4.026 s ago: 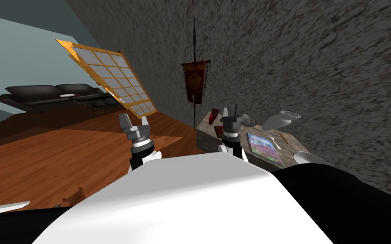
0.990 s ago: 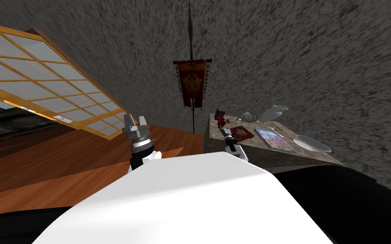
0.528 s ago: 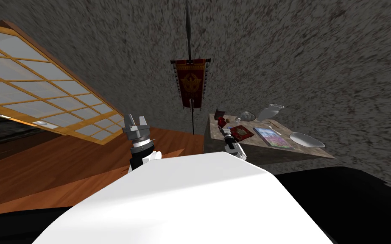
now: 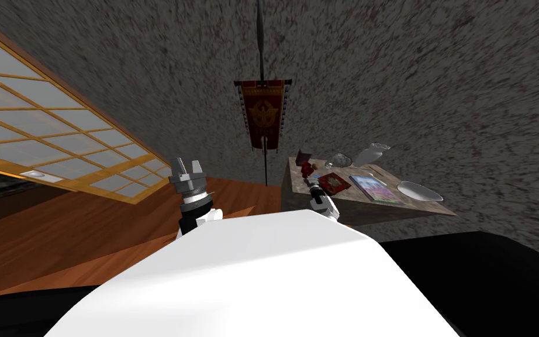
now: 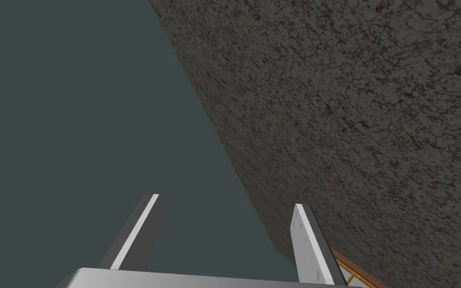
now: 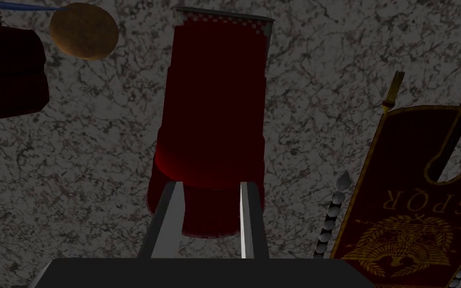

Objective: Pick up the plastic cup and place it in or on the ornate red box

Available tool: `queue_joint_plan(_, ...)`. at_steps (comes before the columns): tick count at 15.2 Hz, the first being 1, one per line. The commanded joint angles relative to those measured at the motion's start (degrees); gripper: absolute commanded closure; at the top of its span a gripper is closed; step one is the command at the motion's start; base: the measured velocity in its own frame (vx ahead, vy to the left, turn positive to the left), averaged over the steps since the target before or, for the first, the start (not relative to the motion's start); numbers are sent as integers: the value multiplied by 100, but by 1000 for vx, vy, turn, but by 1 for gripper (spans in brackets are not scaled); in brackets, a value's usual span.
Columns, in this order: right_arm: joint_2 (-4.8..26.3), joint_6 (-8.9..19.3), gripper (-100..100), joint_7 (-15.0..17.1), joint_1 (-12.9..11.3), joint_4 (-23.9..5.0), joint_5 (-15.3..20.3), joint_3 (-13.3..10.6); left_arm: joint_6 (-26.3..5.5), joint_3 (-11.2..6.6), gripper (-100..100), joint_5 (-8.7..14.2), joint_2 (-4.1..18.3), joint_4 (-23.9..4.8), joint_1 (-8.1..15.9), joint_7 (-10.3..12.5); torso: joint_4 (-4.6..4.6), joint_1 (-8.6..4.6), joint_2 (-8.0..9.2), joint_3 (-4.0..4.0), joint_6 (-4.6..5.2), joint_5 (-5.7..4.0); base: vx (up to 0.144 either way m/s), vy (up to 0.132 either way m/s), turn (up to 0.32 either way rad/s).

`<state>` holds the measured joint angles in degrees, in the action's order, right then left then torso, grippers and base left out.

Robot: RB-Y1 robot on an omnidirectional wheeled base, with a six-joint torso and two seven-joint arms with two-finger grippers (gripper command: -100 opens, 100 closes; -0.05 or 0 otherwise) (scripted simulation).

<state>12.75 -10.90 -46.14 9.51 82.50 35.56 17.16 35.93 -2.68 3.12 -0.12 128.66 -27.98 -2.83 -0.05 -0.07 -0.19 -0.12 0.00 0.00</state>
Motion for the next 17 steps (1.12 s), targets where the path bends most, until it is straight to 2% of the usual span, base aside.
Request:
queue_joint_plan(1, 0, 0, 100, 0, 0, 0, 0, 0, 0, 0, 0, 0, 0, 0, 0, 0, 0, 0, 0, 0, 0, 0, 0, 0, 0)
queue_joint_plan(4, 0, 0, 100, 0, 0, 0, 0, 0, 0, 0, 0, 0, 0, 0, 0, 0, 1, -4, 3, 2, 0, -1, 0, 0, 0)
queue_joint_plan(5, 177, -34, -100, 14, 254, 135, 43, 187, 0, 0, 0, 0, 0, 0, 0, 0, 1, -5, 4, 2, 0, -1, -28, 17, 75)
queue_joint_plan(6, 177, -34, -100, 14, 254, 135, 43, 187, 0, 0, 0, 0, 0, 0, 1, 0, 2, -3, 13, 7, 2, 0, -59, 22, 69)
queue_joint_plan(9, 450, -89, -100, 35, 672, 318, 113, 447, 0, 0, 0, 0, 0, 0, 1, 0, 7, -3, 39, 22, 4, 0, -89, 13, 44)
queue_joint_plan(11, 450, -89, -100, 35, 672, 318, 113, 447, 0, 0, 0, 0, 0, 0, 1, 0, 10, -7, 48, 27, 3, -1, -74, -4, 14)
queue_joint_plan(12, 562, -117, -100, 43, 844, 386, 141, 537, 0, 0, 0, 0, 0, 0, 1, 0, 9, -8, 41, 24, 2, -1, -45, -14, 21)
queue_joint_plan(13, 562, -117, -100, 43, 844, 386, 141, 537, 0, 0, 0, 0, 0, 0, 1, 0, 8, -11, 35, 21, 2, -2, -41, -13, 25)
queue_joint_plan(17, 954, -231, -100, 67, 1399, 581, 234, 795, 0, 0, 0, 0, 0, 0, 1, 0, 7, -10, 35, 20, 3, -1, -59, 0, 27)
